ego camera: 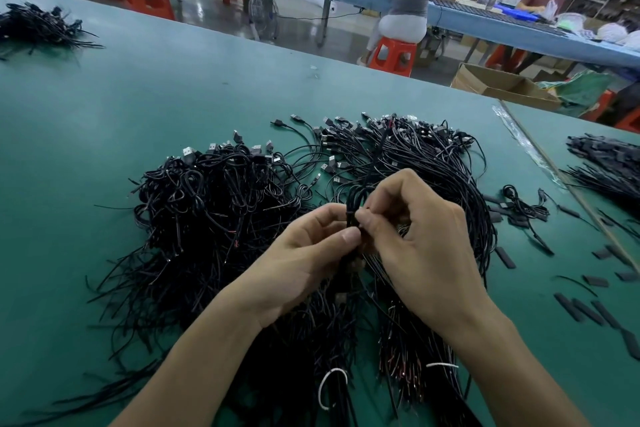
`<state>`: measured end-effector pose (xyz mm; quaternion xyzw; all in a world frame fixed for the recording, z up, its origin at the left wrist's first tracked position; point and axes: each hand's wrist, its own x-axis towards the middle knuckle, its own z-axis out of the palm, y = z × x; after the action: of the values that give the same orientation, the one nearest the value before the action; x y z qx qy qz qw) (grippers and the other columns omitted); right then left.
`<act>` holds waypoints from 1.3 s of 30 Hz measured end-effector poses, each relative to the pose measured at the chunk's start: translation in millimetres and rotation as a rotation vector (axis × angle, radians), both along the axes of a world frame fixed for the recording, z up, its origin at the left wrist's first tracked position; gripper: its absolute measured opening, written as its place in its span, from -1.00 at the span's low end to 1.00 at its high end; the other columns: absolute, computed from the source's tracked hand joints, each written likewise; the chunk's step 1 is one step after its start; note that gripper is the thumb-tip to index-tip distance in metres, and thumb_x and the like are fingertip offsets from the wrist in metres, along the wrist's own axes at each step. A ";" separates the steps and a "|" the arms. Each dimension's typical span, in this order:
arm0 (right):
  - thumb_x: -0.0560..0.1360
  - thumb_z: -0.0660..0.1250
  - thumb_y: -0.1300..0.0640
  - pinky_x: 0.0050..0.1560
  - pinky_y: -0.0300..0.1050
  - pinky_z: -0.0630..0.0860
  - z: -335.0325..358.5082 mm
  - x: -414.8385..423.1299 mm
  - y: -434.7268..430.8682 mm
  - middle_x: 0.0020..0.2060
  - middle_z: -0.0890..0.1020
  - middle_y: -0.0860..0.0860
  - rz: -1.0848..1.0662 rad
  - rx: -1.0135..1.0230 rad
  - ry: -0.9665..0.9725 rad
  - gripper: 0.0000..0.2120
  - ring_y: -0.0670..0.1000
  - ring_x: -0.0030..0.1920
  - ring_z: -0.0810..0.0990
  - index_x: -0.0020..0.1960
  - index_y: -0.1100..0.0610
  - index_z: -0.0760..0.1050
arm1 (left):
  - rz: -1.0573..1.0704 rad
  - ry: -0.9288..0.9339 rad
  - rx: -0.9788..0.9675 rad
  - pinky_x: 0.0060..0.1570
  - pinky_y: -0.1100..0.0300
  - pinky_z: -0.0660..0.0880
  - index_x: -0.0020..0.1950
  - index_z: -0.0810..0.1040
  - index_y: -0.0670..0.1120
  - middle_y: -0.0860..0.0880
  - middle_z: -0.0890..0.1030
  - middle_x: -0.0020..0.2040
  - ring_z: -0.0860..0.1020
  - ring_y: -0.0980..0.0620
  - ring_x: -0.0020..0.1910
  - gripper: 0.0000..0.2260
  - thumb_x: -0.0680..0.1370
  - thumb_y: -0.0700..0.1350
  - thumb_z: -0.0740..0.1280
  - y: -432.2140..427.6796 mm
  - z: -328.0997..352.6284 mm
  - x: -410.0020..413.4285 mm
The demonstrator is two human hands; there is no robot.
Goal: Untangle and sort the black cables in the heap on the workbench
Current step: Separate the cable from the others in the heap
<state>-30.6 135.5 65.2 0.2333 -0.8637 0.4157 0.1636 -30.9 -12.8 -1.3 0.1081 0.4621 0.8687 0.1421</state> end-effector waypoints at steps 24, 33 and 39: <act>0.44 0.49 0.31 -0.07 -0.17 0.60 -18.6 -9.5 0.1 -0.25 0.67 0.10 0.132 -0.433 -0.439 -0.66 0.08 -0.16 0.69 -0.29 -0.02 0.42 | 0.421 0.351 -0.153 -0.06 0.31 0.55 0.04 0.60 -0.05 0.02 0.72 -0.16 0.67 0.12 -0.14 -0.86 0.53 -0.04 0.36 -5.5 12.2 4.1; 0.45 0.48 0.33 -0.14 -0.19 0.58 -7.5 -8.0 -1.3 -0.25 0.66 -0.05 0.063 -0.335 -0.291 -0.65 -0.09 -0.24 0.63 -0.30 -0.04 0.46 | 0.567 0.314 -0.627 -0.45 0.33 0.35 -0.13 0.46 0.03 0.09 0.51 -0.35 0.38 0.17 -0.46 -0.71 0.39 -0.05 0.59 0.7 -3.8 1.1; 0.44 0.46 0.42 -0.15 -0.23 0.59 -8.5 -4.5 -3.6 -0.24 0.68 0.02 0.200 -0.368 -0.373 -0.62 -0.07 -0.22 0.65 -0.29 -0.02 0.46 | 0.534 0.202 -0.324 -0.33 0.17 0.60 -0.05 0.56 -0.19 -0.09 0.69 -0.27 0.66 0.00 -0.32 -0.85 0.48 -0.19 0.48 -1.2 -0.6 0.5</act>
<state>-35.2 131.9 56.6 0.2035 -0.7616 0.6152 -0.0003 -30.4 -14.0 -1.9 0.0447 0.6180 0.7753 -0.1221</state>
